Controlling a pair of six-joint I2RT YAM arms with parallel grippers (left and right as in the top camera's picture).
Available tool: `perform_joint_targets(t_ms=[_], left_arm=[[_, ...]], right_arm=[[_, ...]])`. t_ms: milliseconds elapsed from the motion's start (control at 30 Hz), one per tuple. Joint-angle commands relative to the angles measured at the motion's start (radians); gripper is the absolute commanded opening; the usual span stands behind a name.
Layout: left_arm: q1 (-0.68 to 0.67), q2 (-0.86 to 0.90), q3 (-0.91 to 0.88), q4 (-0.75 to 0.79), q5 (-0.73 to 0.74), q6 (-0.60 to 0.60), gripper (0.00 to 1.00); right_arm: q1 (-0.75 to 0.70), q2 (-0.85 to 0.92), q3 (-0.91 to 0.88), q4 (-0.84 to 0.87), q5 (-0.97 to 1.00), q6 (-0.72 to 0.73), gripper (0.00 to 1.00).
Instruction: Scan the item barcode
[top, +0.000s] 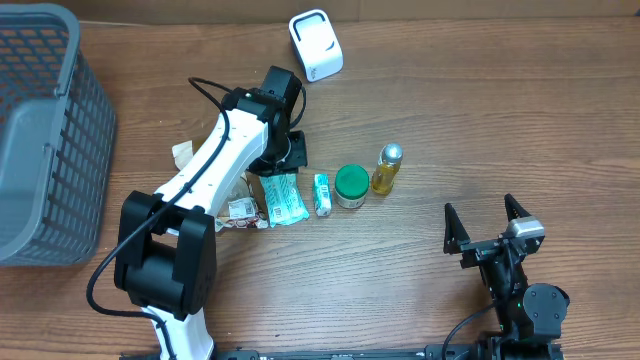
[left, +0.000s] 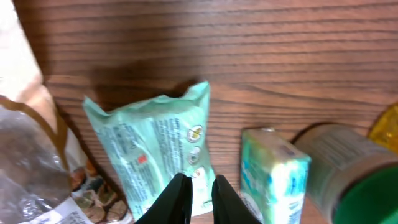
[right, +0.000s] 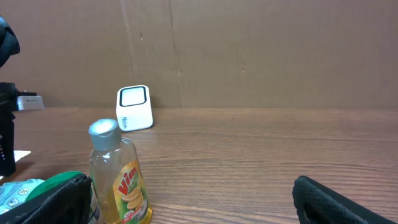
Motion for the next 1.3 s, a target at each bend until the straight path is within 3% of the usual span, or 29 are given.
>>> perform_joint_targets(t_ms=[0, 267, 500, 667, 867, 933, 967, 1033, 1267], left_arm=[[0.0, 0.01, 0.001, 0.0, -0.071, -0.026, 0.17], [0.0, 0.099, -0.018, 0.002, -0.072, -0.03, 0.18], [0.02, 0.183, -0.011, -0.002, -0.024, -0.014, 0.26], [0.063, 0.148, 0.122, -0.081, 0.039, -0.003, 0.28], [0.127, 0.069, 0.314, -0.264, -0.02, 0.023, 0.3], [0.151, 0.039, 0.33, -0.308, -0.062, 0.023, 0.4], [0.178, 0.013, 0.33, -0.351, -0.093, 0.023, 0.53], [0.203, 0.005, 0.33, -0.399, -0.115, 0.023, 0.62], [0.319, 0.005, 0.253, -0.482, -0.176, 0.021, 0.63]], right_arm=[[-0.003, -0.007, -0.011, 0.006, -0.005, 0.003, 1.0], [-0.003, -0.007, -0.011, 0.006, -0.005, 0.003, 1.0], [-0.003, -0.007, -0.011, 0.006, -0.005, 0.003, 1.0], [-0.003, -0.007, -0.011, 0.006, -0.005, 0.003, 1.0], [-0.003, -0.007, -0.011, 0.006, -0.005, 0.003, 1.0], [-0.003, -0.007, -0.011, 0.006, -0.005, 0.003, 1.0], [-0.003, -0.007, -0.011, 0.006, -0.005, 0.003, 1.0], [-0.003, -0.007, -0.011, 0.006, -0.005, 0.003, 1.0], [-0.003, -0.007, -0.011, 0.006, -0.005, 0.003, 1.0]])
